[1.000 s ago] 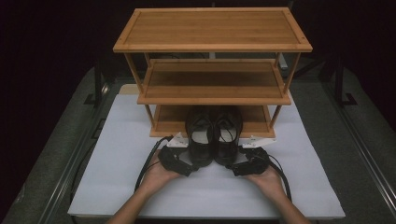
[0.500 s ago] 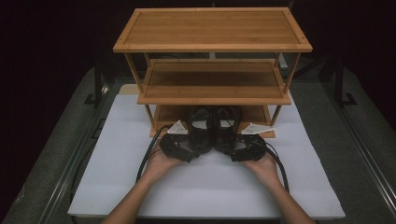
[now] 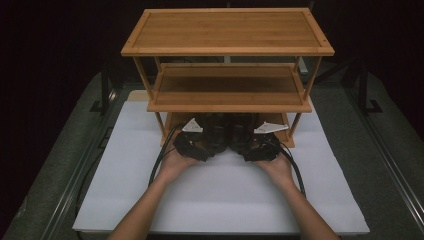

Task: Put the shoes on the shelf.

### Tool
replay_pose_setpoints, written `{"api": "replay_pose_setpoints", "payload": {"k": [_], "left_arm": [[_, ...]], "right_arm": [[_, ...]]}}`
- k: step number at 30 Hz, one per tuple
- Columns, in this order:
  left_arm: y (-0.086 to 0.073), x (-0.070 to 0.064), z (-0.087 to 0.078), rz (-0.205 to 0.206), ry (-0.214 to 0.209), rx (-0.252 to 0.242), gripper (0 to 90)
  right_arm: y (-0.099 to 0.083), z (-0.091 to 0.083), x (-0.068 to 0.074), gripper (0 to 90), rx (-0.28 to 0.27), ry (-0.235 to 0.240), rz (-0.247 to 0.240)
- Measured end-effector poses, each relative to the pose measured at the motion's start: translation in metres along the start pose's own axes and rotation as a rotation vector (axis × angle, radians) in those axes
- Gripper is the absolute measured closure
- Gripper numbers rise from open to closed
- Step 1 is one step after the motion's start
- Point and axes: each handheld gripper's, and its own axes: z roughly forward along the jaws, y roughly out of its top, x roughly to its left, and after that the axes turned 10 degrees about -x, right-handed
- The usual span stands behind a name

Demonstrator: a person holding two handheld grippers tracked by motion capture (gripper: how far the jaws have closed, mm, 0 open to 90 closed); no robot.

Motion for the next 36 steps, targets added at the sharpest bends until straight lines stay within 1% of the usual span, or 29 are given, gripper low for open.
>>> {"api": "replay_pose_setpoints", "payload": {"k": [2,3,4,5,7,8,9,10,11,12,13,14,17,19,20,21,22,25,26,27,28,29,30,31,32,33,34,35,36], "left_arm": [[-0.001,0.003,0.003,-0.001,0.003,0.009,9.0],[-0.001,0.005,0.004,0.010,0.008,0.014,9.0],[-0.001,0.005,0.006,0.000,0.015,0.006,9.0],[-0.001,0.007,0.006,0.006,0.015,0.012,9.0],[-0.001,0.009,0.010,-0.005,0.025,0.001,9.1],[-0.001,0.011,0.011,0.001,0.025,0.014,9.0],[-0.001,0.011,0.013,-0.003,0.030,0.019,9.0],[-0.002,0.012,0.015,-0.003,0.030,0.026,9.0],[-0.004,0.013,0.018,0.001,0.025,0.041,9.0],[-0.004,0.013,0.018,0.001,0.025,0.041,9.1],[-0.005,0.013,0.019,-0.010,0.022,0.041,9.1],[-0.006,0.014,0.019,-0.013,0.013,0.041,9.2],[-0.007,0.015,0.019,-0.012,0.008,0.052,9.3],[-0.008,0.015,0.017,-0.018,0.011,0.037,9.3],[-0.008,0.015,0.017,-0.018,0.011,0.037,9.3],[-0.005,0.014,0.013,-0.011,0.011,0.032,9.2],[-0.005,0.014,0.013,-0.011,0.011,0.032,9.2],[-0.001,0.012,0.005,-0.020,0.004,0.032,8.2],[-0.001,0.012,0.002,-0.013,0.004,0.040,6.7],[-0.001,0.010,-0.003,-0.007,0.003,0.033,6.6],[-0.001,0.008,-0.008,-0.010,0.003,0.030,6.6],[-0.003,0.006,-0.016,0.010,-0.004,0.028,6.6],[-0.003,0.006,-0.016,0.010,-0.004,0.028,6.6],[-0.006,0.002,-0.024,0.010,-0.006,0.032,6.6],[-0.006,0.002,-0.024,0.010,-0.006,0.032,6.6],[-0.008,0.001,-0.028,0.017,-0.005,0.024,6.6],[-0.010,-0.001,-0.032,0.015,-0.007,0.022,6.6],[-0.013,-0.004,-0.041,0.017,-0.004,0.027,6.5],[-0.013,-0.004,-0.041,0.017,-0.004,0.027,4.8]], "right_arm": [[0.000,0.003,-0.001,10.3,-0.003,-0.010,-0.002],[0.001,0.005,-0.001,10.3,0.002,-0.017,-0.009],[0.002,0.007,-0.002,10.3,0.005,-0.023,-0.018],[0.002,0.009,-0.002,10.3,0.007,-0.028,-0.023],[0.003,0.012,-0.003,11.1,-0.001,-0.041,-0.029],[0.004,0.013,-0.002,12.1,-0.001,-0.055,-0.042],[0.005,0.014,-0.002,12.3,0.004,-0.068,-0.054],[0.004,0.017,-0.003,12.2,0.007,-0.075,-0.051],[0.003,0.018,-0.004,12.2,0.014,-0.074,-0.049],[0.003,0.018,-0.004,12.2,0.014,-0.074,-0.049],[0.001,0.019,-0.004,12.2,0.028,-0.075,-0.049],[-0.003,0.020,-0.007,12.1,0.037,-0.065,-0.037],[-0.004,0.020,-0.009,12.1,0.036,-0.057,-0.028],[-0.003,0.019,-0.008,12.5,0.041,-0.064,-0.039],[-0.003,0.019,-0.008,12.5,0.041,-0.064,-0.039],[-0.002,0.016,-0.009,13.5,0.030,-0.052,-0.034],[-0.002,0.016,-0.009,13.5,0.030,-0.052,-0.034],[0.001,0.008,-0.009,12.5,0.027,-0.046,-0.033],[0.001,0.004,-0.009,11.0,0.028,-0.045,-0.032],[0.001,0.001,-0.008,9.9,0.033,-0.040,-0.030],[0.001,-0.002,-0.007,9.9,0.031,-0.040,-0.034],[-0.001,-0.010,-0.006,8.3,0.031,-0.031,-0.027],[-0.001,-0.010,-0.006,8.3,0.031,-0.031,-0.027],[-0.003,-0.018,-0.006,7.9,0.038,-0.033,-0.024],[-0.003,-0.018,-0.006,7.9,0.038,-0.033,-0.024],[-0.006,-0.025,-0.004,6.2,0.050,-0.044,-0.036],[-0.006,-0.025,-0.004,6.2,0.050,-0.044,-0.036],[-0.009,-0.033,-0.005,2.9,0.059,-0.036,-0.034],[-0.009,-0.033,-0.005,2.9,0.059,-0.036,-0.034]]}}
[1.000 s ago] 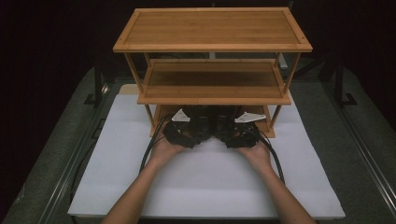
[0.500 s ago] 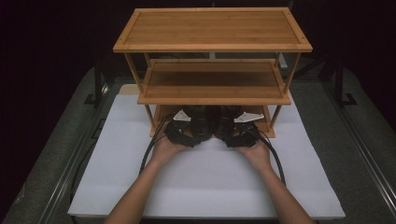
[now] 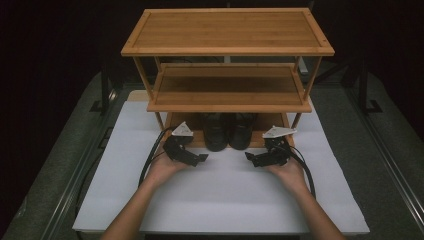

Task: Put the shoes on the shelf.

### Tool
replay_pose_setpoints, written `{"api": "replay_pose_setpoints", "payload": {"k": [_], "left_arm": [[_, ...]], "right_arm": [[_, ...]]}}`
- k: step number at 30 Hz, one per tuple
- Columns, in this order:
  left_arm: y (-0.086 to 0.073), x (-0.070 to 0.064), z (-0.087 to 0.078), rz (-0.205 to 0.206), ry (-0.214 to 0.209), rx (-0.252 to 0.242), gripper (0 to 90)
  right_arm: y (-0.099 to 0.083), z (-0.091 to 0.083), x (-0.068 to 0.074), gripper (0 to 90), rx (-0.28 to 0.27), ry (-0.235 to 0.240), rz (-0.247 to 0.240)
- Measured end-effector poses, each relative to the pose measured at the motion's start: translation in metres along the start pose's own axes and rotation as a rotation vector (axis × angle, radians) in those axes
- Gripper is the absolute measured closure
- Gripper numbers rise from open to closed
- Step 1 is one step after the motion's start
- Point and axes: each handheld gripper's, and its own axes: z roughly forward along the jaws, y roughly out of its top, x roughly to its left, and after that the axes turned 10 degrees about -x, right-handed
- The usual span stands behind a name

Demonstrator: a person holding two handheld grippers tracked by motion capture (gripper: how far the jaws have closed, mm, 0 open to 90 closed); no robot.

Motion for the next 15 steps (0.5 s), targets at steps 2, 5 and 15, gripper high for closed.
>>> {"api": "replay_pose_setpoints", "payload": {"k": [2,5,15], "left_arm": [[-0.004,-0.003,-0.007,0.008,0.003,0.014,2.5],[-0.012,-0.011,-0.023,0.018,0.013,0.005,1.6],[-0.034,-0.025,-0.066,0.025,0.048,-0.013,1.5]], "right_arm": [[-0.004,-0.008,-0.002,2.0,0.003,0.005,0.006],[-0.012,-0.024,-0.005,0.5,0.004,-0.005,0.027],[-0.037,-0.068,-0.008,0.5,-0.012,-0.033,0.051]]}}
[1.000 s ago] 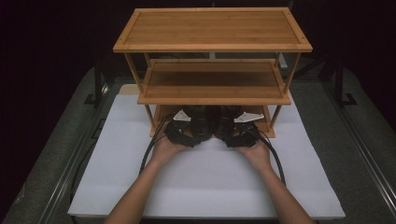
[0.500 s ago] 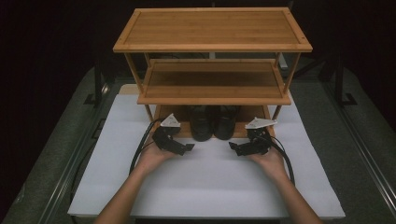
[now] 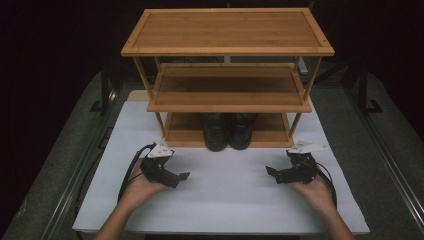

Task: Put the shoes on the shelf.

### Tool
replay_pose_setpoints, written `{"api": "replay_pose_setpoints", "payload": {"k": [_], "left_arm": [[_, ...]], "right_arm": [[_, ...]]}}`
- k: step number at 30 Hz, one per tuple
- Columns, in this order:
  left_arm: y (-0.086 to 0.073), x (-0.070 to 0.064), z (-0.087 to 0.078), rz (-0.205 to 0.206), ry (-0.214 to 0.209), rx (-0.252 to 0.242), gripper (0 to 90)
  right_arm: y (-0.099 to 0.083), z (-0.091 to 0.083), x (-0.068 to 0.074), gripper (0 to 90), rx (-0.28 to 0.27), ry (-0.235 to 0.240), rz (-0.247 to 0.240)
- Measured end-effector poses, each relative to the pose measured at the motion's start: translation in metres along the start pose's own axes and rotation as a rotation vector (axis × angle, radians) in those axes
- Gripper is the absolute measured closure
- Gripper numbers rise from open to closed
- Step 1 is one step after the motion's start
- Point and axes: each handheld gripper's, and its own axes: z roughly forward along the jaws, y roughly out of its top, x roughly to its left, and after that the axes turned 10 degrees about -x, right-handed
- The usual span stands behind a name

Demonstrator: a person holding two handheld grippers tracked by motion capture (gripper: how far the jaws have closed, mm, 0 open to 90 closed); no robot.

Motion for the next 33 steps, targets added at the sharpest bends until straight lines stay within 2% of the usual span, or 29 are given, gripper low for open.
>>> {"api": "replay_pose_setpoints", "payload": {"k": [4,7,11,12,18,20,23,26,33], "left_arm": [[-0.011,-0.005,-0.018,0.000,0.022,0.003,1.6],[-0.023,-0.007,-0.029,0.009,0.044,0.039,1.6],[-0.044,-0.008,-0.046,0.005,0.088,0.086,1.6],[-0.044,-0.008,-0.046,0.005,0.088,0.086,1.6],[-0.067,-0.007,-0.065,-0.019,0.125,0.114,1.6],[-0.078,-0.005,-0.067,-0.034,0.131,0.127,1.6],[-0.082,-0.005,-0.068,-0.054,0.126,0.099,1.5],[-0.083,-0.005,-0.068,-0.051,0.128,0.096,1.5],[-0.084,-0.005,-0.068,-0.050,0.128,0.094,1.5]], "right_arm": [[-0.009,-0.013,-0.001,0.5,-0.004,-0.005,0.000],[-0.019,-0.025,-0.003,0.5,-0.001,-0.020,0.007],[-0.038,-0.045,-0.006,0.5,0.029,-0.054,0.022],[-0.038,-0.045,-0.006,0.5,0.029,-0.054,0.022],[-0.058,-0.064,-0.011,0.5,0.062,-0.088,0.041],[-0.064,-0.066,-0.013,0.5,0.097,-0.108,0.033],[-0.064,-0.064,-0.013,0.6,0.120,-0.109,0.029],[-0.065,-0.063,-0.010,0.5,0.137,-0.126,0.006],[-0.065,-0.063,-0.010,0.5,0.133,-0.127,0.005]]}}
